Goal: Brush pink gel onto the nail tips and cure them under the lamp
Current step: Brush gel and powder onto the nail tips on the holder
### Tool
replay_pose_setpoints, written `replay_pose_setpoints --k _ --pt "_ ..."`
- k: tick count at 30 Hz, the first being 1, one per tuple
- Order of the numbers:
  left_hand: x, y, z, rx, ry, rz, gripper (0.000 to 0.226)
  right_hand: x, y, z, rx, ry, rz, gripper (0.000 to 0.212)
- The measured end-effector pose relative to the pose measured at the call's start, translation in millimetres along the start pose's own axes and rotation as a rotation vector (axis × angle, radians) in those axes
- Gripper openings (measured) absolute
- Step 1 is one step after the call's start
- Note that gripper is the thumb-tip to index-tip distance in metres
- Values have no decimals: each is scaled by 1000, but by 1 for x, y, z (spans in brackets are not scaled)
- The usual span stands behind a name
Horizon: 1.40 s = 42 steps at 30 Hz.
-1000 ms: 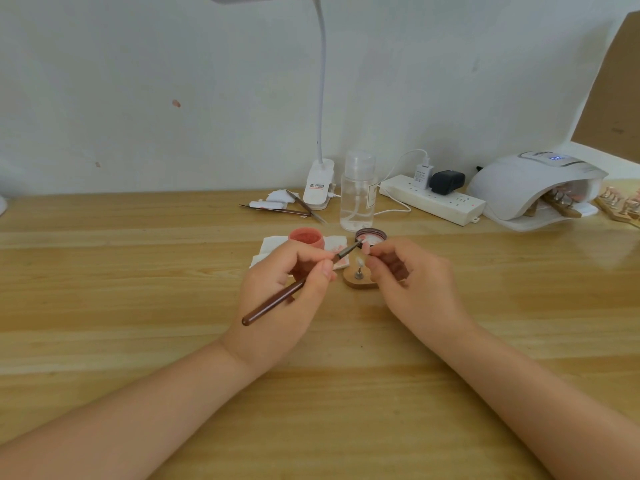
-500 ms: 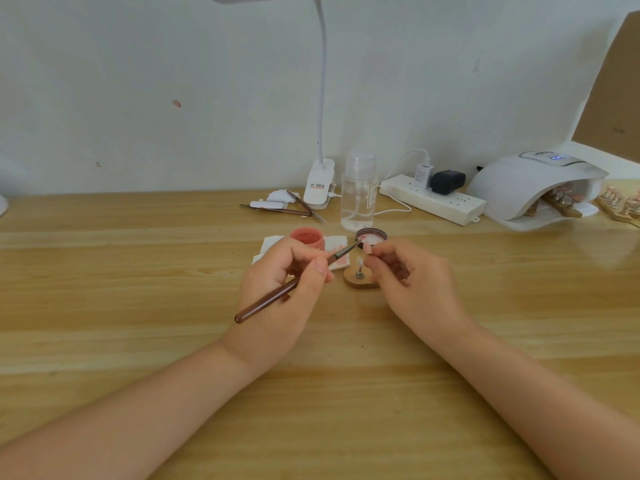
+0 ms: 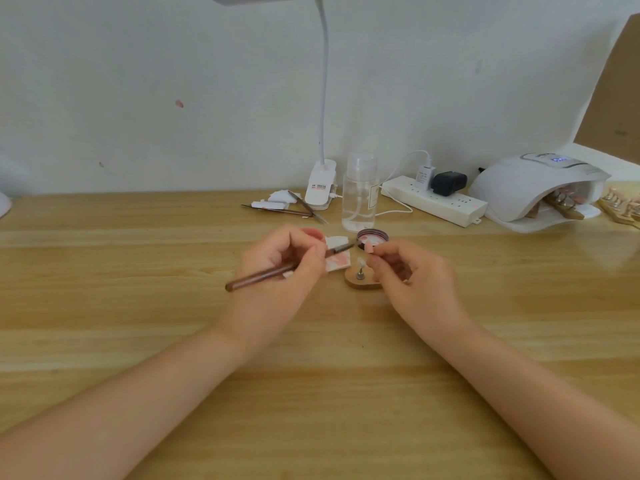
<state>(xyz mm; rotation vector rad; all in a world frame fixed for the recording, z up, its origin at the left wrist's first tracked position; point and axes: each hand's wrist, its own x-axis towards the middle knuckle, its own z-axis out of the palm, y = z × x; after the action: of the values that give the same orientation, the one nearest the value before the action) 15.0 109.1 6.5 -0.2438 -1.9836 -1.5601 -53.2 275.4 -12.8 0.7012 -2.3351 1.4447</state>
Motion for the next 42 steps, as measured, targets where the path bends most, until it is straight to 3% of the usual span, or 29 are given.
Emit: replay_pose_setpoints --k 2,8,14,20,30,36,42 --pt "14 6 -4 85 50 -54 29 1 1 0 -7 2 5 9" --pt "60 19 -23 322 190 -188 21 0 -2 0 -29 -2 6 9" --pt "105 20 -28 589 -40 -443 21 0 -1 1 -34 3 -1 10" --pt "113 8 -20 685 -219 -541 21 0 0 1 -42 3 6 17" --pt "110 -3 -24 596 -214 -598 16 0 -1 1 -19 -11 21 8" --pt "112 -5 -42 249 -25 -767 13 0 -4 1 -23 -5 18 7" --pt "100 -17 -56 -25 53 -949 16 0 -3 1 -50 -7 10 8"
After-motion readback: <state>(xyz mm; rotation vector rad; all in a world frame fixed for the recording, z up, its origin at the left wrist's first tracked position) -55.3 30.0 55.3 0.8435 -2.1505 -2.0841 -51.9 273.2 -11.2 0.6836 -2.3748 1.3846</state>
